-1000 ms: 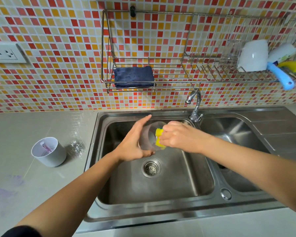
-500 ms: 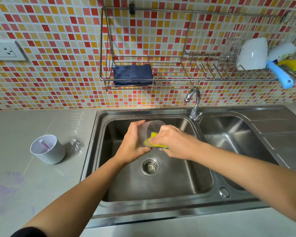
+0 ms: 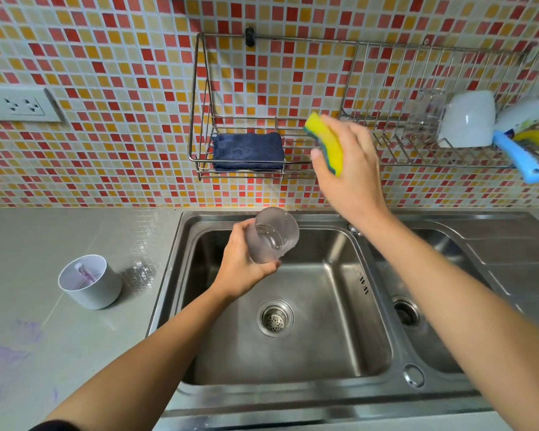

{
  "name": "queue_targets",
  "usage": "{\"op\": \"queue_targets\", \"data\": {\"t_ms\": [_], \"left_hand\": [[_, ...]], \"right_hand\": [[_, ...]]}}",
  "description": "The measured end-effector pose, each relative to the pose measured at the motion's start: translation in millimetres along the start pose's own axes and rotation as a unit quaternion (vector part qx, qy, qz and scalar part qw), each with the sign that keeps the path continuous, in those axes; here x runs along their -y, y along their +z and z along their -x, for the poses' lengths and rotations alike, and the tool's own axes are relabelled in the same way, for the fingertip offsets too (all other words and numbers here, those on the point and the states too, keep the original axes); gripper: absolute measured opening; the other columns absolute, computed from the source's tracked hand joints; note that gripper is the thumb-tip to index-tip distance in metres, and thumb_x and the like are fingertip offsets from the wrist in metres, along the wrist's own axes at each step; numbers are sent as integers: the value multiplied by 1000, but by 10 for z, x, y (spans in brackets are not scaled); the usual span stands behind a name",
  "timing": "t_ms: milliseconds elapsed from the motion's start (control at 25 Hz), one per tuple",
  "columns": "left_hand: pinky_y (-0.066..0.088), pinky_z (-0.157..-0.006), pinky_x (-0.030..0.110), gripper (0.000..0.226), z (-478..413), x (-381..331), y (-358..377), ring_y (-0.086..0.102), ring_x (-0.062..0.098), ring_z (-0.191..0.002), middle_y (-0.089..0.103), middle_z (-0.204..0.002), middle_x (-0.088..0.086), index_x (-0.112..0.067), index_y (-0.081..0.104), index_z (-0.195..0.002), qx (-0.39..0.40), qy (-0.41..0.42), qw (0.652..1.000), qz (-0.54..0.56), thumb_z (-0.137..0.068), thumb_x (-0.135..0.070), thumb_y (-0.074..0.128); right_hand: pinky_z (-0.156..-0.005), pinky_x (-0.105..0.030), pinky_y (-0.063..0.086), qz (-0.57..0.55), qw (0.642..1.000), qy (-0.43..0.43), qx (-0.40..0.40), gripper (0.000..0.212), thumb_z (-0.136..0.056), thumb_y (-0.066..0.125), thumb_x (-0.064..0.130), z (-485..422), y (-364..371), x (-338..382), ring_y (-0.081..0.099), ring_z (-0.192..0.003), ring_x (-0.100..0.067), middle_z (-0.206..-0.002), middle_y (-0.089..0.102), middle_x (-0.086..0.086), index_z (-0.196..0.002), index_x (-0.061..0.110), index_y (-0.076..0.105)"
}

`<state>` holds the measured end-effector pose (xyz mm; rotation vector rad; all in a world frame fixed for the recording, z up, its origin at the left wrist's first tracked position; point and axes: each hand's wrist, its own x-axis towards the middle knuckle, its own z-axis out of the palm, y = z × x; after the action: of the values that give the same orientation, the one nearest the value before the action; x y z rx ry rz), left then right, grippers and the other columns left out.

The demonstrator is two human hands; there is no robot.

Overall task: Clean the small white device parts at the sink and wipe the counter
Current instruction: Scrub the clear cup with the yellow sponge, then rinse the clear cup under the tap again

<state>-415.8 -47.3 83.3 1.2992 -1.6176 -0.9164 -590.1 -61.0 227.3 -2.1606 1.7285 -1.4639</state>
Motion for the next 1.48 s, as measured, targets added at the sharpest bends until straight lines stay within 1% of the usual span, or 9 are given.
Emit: {"op": "queue_targets", "data": {"t_ms": [240,600,680,800,920,1040,1160,1320,1480], "left_hand": [[41,-84,2,85,-73,-145,10,50,1,-109,48,-121,-8,-30,32,-122,-7,11,1000,15,-59,-17,87],[37,-82,-2,86,-154,-132,-111,49,1,-111,49,-122,-8,-25,36,-126,-2,28,1000,-13,-58,-18,88],[37,-81,-3,84,-172,-139,-35,49,-3,-110,49,-121,-9,-28,35,-123,6,25,1000,-3,-58,-16,87],[40,-86,4,83,-172,-107,85,49,-6,-111,51,-122,-10,-39,35,-119,25,16,999,43,-59,-15,87],[44,-96,18,94,-160,14,304,49,0,-119,50,-127,-11,-40,31,-130,69,-16,993,99,-59,-16,87],[45,-92,17,95,-125,143,547,51,-2,-115,49,-126,-9,-40,30,-131,100,-53,986,119,-59,-17,88],[45,-88,12,85,-146,232,756,52,2,-113,50,-122,-8,-41,34,-125,118,-86,981,129,-62,-21,87],[45,-88,12,75,-272,249,888,53,6,-114,51,-123,-9,-40,36,-122,118,-107,979,126,-65,-29,84],[46,-96,19,78,-438,263,879,55,6,-114,52,-126,-6,-38,36,-124,129,-101,981,108,-64,-34,85]], "right_hand": [[-109,-45,23,122,950,208,198,60,-94,41,30,-856,462,-122,12,-135,-37,-149,2,-13,-146,21,12],[-113,-50,6,255,834,239,426,72,-95,25,54,-1140,814,-369,-9,-141,-36,-155,-15,-11,-147,19,-10],[-113,-50,10,207,879,232,362,69,-94,23,55,-1112,741,-338,-4,-142,-35,-156,-7,-10,-148,22,-4],[-99,-36,34,66,982,162,72,48,-95,35,38,-882,486,-311,34,-129,-30,-141,40,-12,-137,15,36],[-69,-22,33,-23,968,147,-201,17,-88,45,18,-362,134,-618,52,-92,-20,-101,57,-3,-100,10,54],[-65,-26,36,-63,926,219,-301,12,-83,42,11,216,82,-1193,52,-78,-28,-87,57,-14,-89,6,51],[-72,-26,34,-17,920,341,-191,18,-84,43,2,599,291,-1802,54,-93,-35,-102,57,-22,-99,0,52],[-108,-39,27,76,876,444,172,66,-85,48,1,725,536,-2456,31,-134,-35,-148,28,-20,-144,3,19],[-94,-45,41,131,892,399,168,37,-93,45,9,597,709,-2704,50,-115,-44,-125,51,-32,-127,-5,41]]}}
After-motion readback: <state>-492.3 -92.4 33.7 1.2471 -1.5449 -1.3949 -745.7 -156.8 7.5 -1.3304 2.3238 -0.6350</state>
